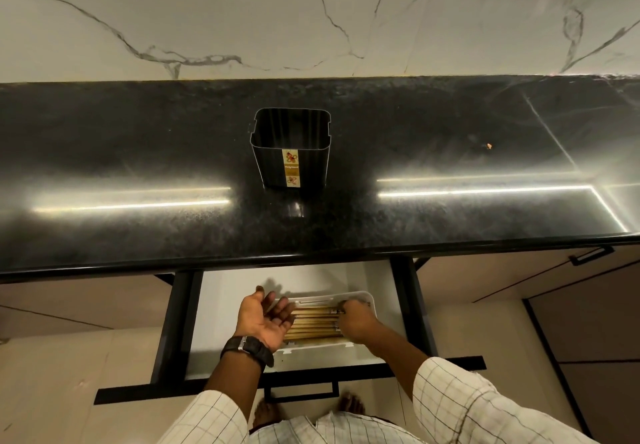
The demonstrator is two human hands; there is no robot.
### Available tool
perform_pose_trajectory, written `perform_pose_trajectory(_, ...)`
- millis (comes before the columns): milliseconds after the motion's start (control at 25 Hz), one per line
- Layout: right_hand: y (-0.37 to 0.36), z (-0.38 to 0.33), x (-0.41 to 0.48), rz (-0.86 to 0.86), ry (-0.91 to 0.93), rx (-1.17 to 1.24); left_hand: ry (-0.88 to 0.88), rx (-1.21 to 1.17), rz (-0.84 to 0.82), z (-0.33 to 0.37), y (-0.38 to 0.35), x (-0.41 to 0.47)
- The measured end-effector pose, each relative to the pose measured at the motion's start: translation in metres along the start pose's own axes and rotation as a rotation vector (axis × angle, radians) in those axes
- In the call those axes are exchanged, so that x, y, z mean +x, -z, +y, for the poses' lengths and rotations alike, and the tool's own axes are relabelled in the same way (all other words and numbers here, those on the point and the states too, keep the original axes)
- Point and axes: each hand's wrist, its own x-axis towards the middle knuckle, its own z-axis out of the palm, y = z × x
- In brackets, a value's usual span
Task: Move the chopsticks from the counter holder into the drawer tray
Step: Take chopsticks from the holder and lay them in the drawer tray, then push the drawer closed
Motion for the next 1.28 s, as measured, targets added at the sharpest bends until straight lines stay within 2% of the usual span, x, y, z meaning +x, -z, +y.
perform_pose_trajectory(160, 0.003, 0.006, -0.019, -0.020, 0.183, -0.151, -0.028, -0.003, -0.013, 0.004, 0.006, -0.005)
perform_pose_trajectory(280, 0.019, 0.020, -0.048, 0.126, 0.282, 0.099, -0.046, -0.055, -0.079, 0.011, 0.022, -0.022)
perform_pose_trajectory(360, 0.031, 0.040, -0.072, 0.169, 0.257, 0.391, -0.091, -0.067, -0.131, 0.016, 0.041, -0.037)
perform_pose_trajectory(440, 0.043, 0.064, -0.095, 0.006, 0.150, 0.698, -0.136, -0.033, -0.230, 0.017, 0.061, -0.052)
perform_pose_trajectory(480, 0.048, 0.076, -0.107, -0.117, 0.120, 0.756, -0.153, -0.012, -0.287, 0.017, 0.070, -0.060)
perform_pose_trajectory(640, 0.046, 0.116, -0.129, -0.540, -0.014, 0.642, -0.145, 0.240, -0.463, 0.007, 0.095, -0.087)
perform_pose_trajectory(720, 0.032, 0.127, -0.127, -0.599, -0.106, 0.659, -0.093, 0.445, -0.493, -0.005, 0.104, -0.095)
perform_pose_trajectory(840, 0.000, 0.130, -0.111, -0.477, -0.288, 0.826, 0.002, 0.777, -0.422, -0.020, 0.117, -0.101)
perform_pose_trajectory(960, -0.028, 0.111, -0.097, -0.316, -0.360, 0.974, 0.095, 0.998, -0.180, -0.033, 0.123, -0.097)
perform_pose_trajectory(1040, -0.041, 0.092, -0.094, -0.271, -0.371, 1.082, 0.064, 0.915, 0.042, -0.048, 0.124, -0.085)
perform_pose_trajectory(1120, -0.052, 0.075, -0.092, -0.208, -0.398, 1.149, -0.034, 0.767, 0.174, -0.061, 0.121, -0.072)
perform_pose_trajectory(1280, -0.070, 0.061, -0.083, -0.092, -0.447, 1.174, -0.048, 0.613, 0.202, -0.069, 0.108, -0.056)
